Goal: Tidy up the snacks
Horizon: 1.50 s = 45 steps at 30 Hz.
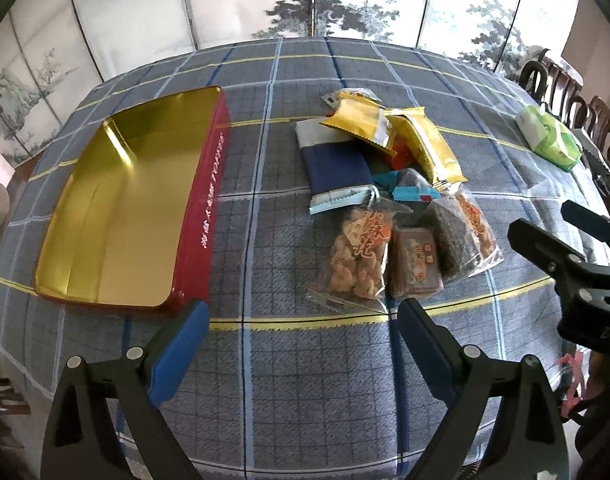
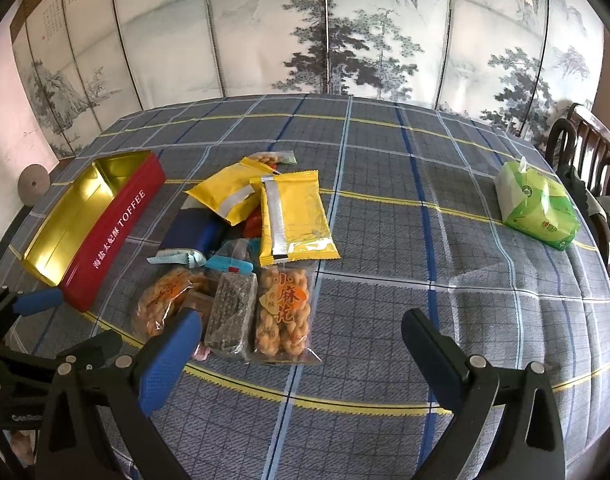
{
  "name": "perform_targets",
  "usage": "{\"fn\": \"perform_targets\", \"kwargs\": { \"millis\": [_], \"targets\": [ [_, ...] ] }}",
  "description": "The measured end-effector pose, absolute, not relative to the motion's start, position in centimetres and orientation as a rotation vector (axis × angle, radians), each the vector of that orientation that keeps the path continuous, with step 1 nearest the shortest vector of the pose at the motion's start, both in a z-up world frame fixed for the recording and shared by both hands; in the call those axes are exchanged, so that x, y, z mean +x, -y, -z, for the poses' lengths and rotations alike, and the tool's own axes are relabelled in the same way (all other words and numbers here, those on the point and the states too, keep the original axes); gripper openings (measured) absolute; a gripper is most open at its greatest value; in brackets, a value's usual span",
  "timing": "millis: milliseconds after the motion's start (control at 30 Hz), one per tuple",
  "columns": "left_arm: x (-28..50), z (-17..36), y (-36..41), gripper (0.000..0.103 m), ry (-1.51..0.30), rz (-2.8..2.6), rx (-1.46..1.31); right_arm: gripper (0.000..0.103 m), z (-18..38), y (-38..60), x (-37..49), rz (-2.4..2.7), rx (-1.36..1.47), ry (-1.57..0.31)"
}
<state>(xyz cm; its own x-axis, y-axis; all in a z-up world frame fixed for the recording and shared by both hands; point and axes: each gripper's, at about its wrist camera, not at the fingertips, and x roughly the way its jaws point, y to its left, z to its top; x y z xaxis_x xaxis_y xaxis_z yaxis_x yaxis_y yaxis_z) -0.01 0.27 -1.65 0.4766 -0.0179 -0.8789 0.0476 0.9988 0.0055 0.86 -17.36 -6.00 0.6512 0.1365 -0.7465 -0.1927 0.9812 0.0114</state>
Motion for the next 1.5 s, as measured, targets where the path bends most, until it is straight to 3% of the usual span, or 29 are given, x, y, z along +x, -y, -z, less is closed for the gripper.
{"fn": "perform_targets", "kwargs": {
  "millis": [1267, 1500],
  "targets": [
    [-0.5, 1.5, -0.5, 0.093, -1.056, 0.049, 0.085, 0.102, 6.3, 17.3, 0.2, -0.182, -0.107, -0.848],
    [-0.6, 1.3, -0.6, 0.081, -1.048, 0.072, 0.078, 0.084, 7.0, 17.5, 0.3, -0.184, -0.124, -0.869]
  ]
}}
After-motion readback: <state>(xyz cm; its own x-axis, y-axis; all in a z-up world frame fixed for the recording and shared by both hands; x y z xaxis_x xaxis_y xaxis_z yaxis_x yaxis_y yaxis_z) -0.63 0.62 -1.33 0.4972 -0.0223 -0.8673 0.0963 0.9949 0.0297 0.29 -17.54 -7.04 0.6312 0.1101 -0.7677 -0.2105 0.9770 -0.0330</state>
